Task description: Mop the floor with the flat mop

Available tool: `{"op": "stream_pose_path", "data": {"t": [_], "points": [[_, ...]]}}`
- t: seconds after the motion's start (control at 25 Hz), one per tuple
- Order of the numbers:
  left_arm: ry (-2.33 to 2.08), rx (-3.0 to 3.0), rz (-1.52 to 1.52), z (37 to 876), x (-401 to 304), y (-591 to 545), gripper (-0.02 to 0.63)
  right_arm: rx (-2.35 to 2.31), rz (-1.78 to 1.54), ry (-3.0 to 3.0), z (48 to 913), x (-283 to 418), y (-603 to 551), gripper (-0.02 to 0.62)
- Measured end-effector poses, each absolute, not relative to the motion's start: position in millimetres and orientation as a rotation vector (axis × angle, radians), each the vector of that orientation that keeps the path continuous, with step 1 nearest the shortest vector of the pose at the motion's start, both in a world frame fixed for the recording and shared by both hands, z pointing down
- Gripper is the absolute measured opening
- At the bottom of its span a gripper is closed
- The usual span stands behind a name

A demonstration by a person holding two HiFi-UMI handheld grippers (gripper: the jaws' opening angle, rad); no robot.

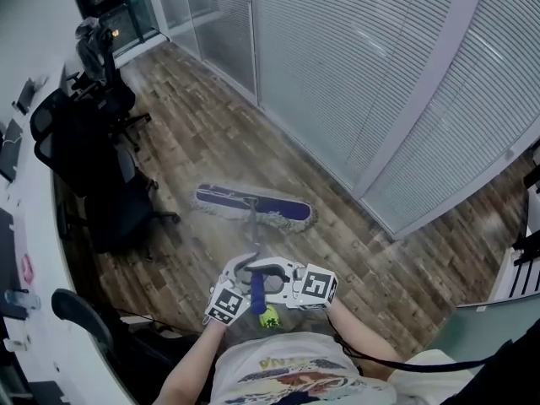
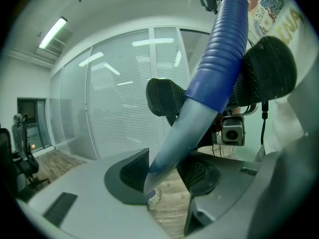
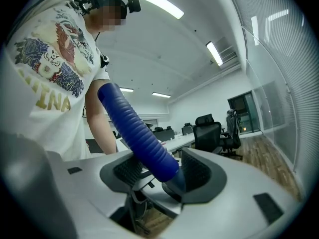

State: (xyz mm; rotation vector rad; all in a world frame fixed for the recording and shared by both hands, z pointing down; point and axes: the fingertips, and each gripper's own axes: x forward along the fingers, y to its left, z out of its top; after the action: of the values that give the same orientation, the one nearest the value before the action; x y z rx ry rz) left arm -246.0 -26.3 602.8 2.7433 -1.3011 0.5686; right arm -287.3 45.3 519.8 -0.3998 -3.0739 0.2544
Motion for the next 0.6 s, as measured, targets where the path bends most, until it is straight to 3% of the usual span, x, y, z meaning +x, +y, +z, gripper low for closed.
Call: {"op": "stream_pose_path", "data": {"t": [0.6], "points": [[-1.362, 2.711, 0.573, 599.5, -328.2, -161.5, 0.147, -0.488, 0.242, -3.100, 513.5, -368.0, -87.1, 0.229]]}}
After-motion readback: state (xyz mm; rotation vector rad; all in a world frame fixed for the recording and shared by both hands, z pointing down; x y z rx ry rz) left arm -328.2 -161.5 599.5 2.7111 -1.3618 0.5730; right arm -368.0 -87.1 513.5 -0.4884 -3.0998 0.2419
